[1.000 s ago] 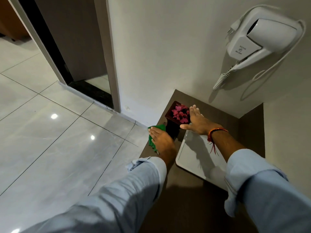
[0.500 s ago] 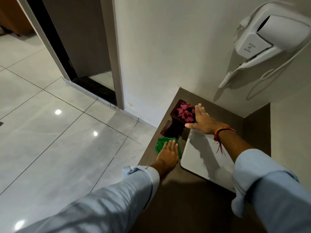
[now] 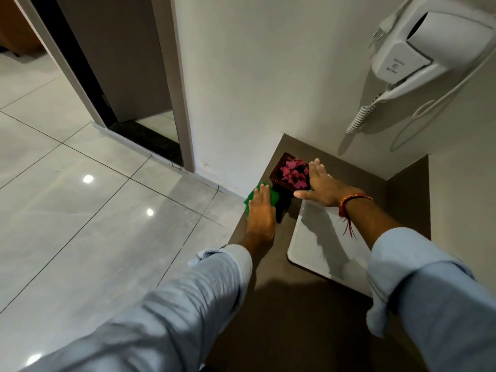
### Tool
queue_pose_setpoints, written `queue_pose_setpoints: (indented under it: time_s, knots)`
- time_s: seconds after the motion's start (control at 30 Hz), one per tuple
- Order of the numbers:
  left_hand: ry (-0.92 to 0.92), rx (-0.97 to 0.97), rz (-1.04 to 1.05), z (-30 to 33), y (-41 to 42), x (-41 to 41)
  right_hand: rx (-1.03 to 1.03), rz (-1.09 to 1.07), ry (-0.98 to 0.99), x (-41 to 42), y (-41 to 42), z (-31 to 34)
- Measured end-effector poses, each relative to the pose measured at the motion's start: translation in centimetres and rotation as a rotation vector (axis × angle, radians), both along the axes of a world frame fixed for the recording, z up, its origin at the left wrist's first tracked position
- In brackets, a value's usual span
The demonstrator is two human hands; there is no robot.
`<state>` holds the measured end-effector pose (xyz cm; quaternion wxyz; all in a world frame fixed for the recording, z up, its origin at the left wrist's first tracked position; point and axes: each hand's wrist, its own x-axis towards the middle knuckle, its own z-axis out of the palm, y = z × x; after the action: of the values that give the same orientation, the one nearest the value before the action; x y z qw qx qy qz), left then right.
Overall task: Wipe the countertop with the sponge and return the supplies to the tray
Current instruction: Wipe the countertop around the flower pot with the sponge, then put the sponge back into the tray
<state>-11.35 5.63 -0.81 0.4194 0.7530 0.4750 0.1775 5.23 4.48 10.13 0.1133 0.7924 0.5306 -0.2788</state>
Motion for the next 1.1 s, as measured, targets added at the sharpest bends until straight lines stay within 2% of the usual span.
queue_pose_setpoints:
  time_s: [0.2, 0.4, 0.5, 0.6, 0.7, 0.77, 0.8, 0.83, 0.87, 0.9, 0.93, 0.97, 1.0, 1.03, 1.1]
  knots:
    - [0.436, 0.267, -0.401, -4.8, 0.0, -2.8, 0.017, -0.007, 0.027, 0.1, -0.1, -0.2]
    - [0.658, 0.331, -0.685, -3.3, 2.5, -3.2, 0.016, -0.015, 0.014, -0.1, 0.0, 0.0]
    - [0.552, 0.270, -0.684, -1.2, 3.8, -3.4, 0.049, -0.026, 0.030, -0.2, -0.4, 0.3]
    - [0.394, 0.295, -0.628, 0.9, 3.5, -3.4, 0.165, -0.104, 0.144, 0.0, -1.5, 0.2]
    - [0.239, 0.347, -0.634, 2.2, 2.2, -3.2, 0.432, -0.446, 0.226, 0.1, -4.0, -0.8]
    - [0.165, 0.403, -0.662, 2.5, 0.8, -2.7, 0.591, -0.808, 0.219, -0.3, -6.6, -2.8]
    - [0.141, 0.450, -0.673, 2.5, 0.0, -2.2, 0.594, -0.990, 0.311, -0.6, -8.2, -3.8]
    - [0.125, 0.500, -0.680, 2.2, -1.0, -1.9, 0.528, -1.166, 0.544, -1.1, -9.7, -5.1]
    - [0.126, 0.555, -0.708, 2.0, -2.2, -1.3, 0.416, -1.296, 0.883, -1.7, -11.4, -6.2]
    - [0.145, 0.598, -0.758, 1.5, -3.3, -0.8, 0.346, -1.352, 1.177, -2.5, -12.7, -7.1]
    - [0.170, 0.624, -0.834, 0.9, -4.3, -0.1, 0.367, -1.365, 1.381, -3.0, -13.8, -7.8]
    - [0.183, 0.624, -0.905, 0.3, -5.1, 0.4, 0.448, -1.377, 1.487, -3.3, -14.4, -8.5]
    - [0.173, 0.578, -0.966, -0.1, -5.7, 0.8, 0.541, -1.396, 1.490, -3.3, -14.8, -9.0]
    - [0.135, 0.477, -1.006, -0.5, -6.1, 1.2, 0.628, -1.412, 1.446, -3.1, -15.2, -9.6]
    - [-0.019, 0.209, -0.932, -0.8, -6.4, 1.9, 0.735, -1.448, 1.307, -2.6, -16.2, -10.2]
